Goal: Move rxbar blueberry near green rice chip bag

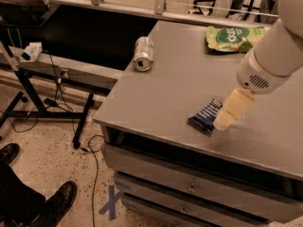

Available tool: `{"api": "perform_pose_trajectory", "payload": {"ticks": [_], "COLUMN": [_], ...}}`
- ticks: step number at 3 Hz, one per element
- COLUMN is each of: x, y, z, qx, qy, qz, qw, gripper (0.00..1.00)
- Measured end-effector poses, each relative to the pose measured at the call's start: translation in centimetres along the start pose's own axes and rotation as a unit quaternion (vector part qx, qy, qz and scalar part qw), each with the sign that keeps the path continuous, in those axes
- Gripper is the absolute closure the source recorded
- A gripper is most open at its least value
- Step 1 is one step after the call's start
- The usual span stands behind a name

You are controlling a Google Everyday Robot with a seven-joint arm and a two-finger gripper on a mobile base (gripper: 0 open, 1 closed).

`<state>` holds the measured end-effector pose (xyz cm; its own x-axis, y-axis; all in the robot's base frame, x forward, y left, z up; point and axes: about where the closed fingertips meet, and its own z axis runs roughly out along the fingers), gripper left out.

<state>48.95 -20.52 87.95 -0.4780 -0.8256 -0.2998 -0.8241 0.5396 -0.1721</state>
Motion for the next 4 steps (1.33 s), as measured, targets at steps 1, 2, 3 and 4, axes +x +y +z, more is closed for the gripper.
{"api": "perform_pose_trajectory", "payload": {"ticks": [1,2,3,4], "x": [1.2,1.8,1.8,0.8], "y": [-0.4,-0.1,0.7,1.6], "z": [1.5,2.8,3.9,4.4], "qx": [-0.006,-0.014,-0.023,-0.029], "qy": [-0.005,-0.008,-0.013,-0.027], "qz": [0.028,0.042,0.046,0.039], "qw": [0.9996,0.9990,0.9986,0.9985], "gripper": [0.00,0.00,0.00,0.00]}}
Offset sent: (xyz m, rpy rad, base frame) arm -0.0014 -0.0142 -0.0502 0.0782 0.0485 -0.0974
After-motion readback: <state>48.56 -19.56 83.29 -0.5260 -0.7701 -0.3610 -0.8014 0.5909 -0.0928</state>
